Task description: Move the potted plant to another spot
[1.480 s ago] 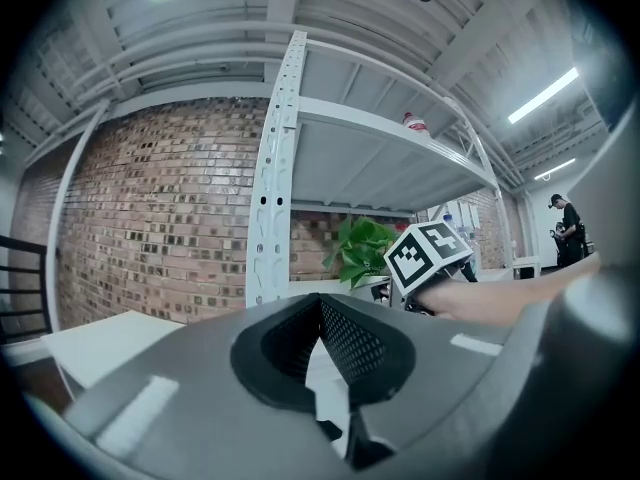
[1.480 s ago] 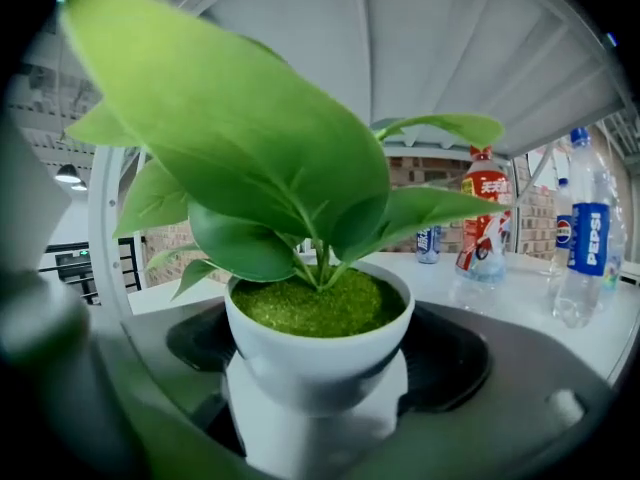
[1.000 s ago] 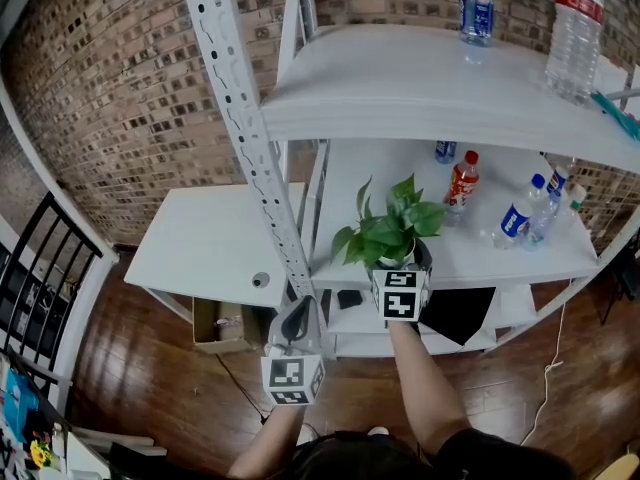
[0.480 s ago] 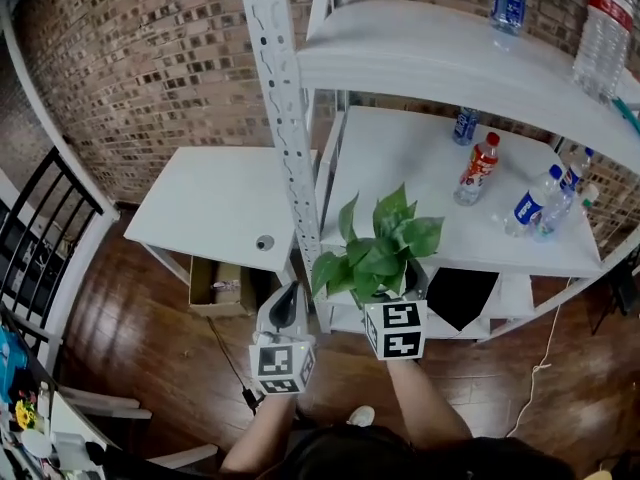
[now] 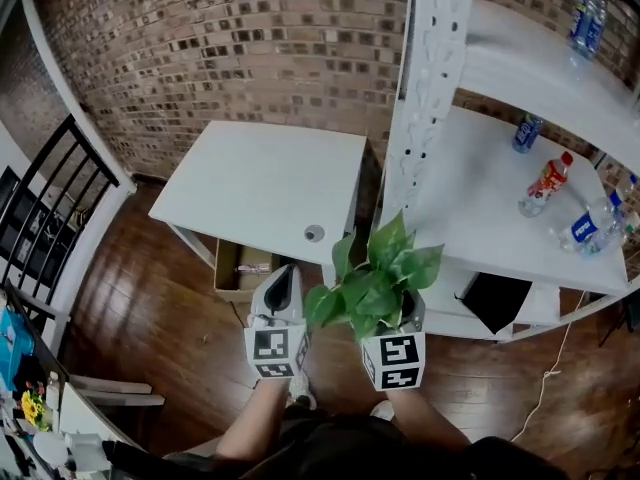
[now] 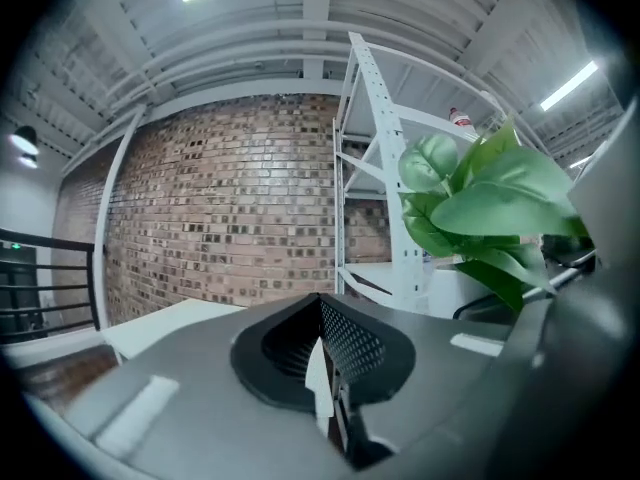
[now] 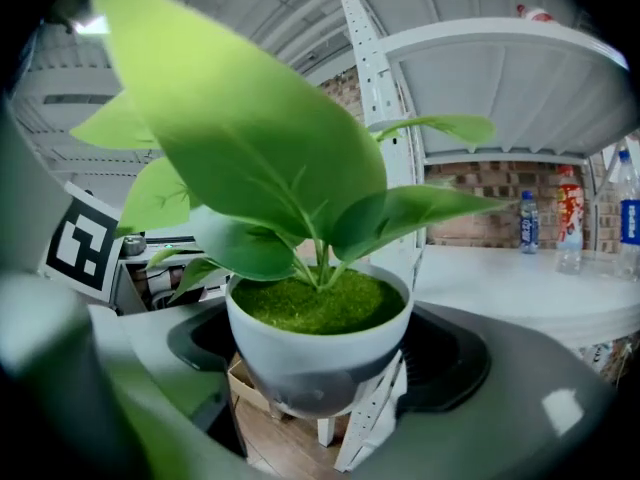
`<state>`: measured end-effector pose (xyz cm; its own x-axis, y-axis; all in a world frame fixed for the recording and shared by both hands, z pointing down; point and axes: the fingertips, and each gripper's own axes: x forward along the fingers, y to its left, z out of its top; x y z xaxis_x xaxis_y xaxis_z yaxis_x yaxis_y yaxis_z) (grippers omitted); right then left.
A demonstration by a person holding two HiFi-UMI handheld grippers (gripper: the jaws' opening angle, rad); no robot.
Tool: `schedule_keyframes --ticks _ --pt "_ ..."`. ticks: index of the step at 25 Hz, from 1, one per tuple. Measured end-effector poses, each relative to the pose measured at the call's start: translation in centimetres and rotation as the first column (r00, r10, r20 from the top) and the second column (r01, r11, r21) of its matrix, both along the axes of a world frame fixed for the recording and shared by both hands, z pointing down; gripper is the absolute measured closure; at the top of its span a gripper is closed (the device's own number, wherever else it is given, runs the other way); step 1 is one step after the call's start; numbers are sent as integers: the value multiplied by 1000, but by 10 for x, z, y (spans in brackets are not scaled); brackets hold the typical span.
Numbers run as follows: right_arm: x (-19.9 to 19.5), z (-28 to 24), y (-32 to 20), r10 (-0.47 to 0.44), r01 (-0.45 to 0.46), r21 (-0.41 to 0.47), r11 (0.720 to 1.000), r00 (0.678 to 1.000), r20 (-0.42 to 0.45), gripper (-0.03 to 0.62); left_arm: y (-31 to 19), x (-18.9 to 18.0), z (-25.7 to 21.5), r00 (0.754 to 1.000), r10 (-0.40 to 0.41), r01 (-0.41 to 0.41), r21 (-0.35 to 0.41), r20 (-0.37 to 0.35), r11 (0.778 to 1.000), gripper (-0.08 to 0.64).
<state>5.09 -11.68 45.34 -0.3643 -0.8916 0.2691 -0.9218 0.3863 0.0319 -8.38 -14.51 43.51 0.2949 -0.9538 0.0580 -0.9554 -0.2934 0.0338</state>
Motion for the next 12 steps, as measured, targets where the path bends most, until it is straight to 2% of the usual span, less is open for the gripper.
schedule_keyframes --ticks 4,9,12 --pt "-61 12 -42 -15 15 23 1000 1000 8 110 -28 -60 5 1000 -23 23 4 4 1000 548" --pt "-122 47 -106 19 -19 47 999 1000 -6 110 -57 -119 12 1000 -18 18 20 -2 1000 548" --pt "-156 71 -146 39 -38 50 998 999 -15 110 -72 -152 22 1000 -23 23 -7 -6 1000 548"
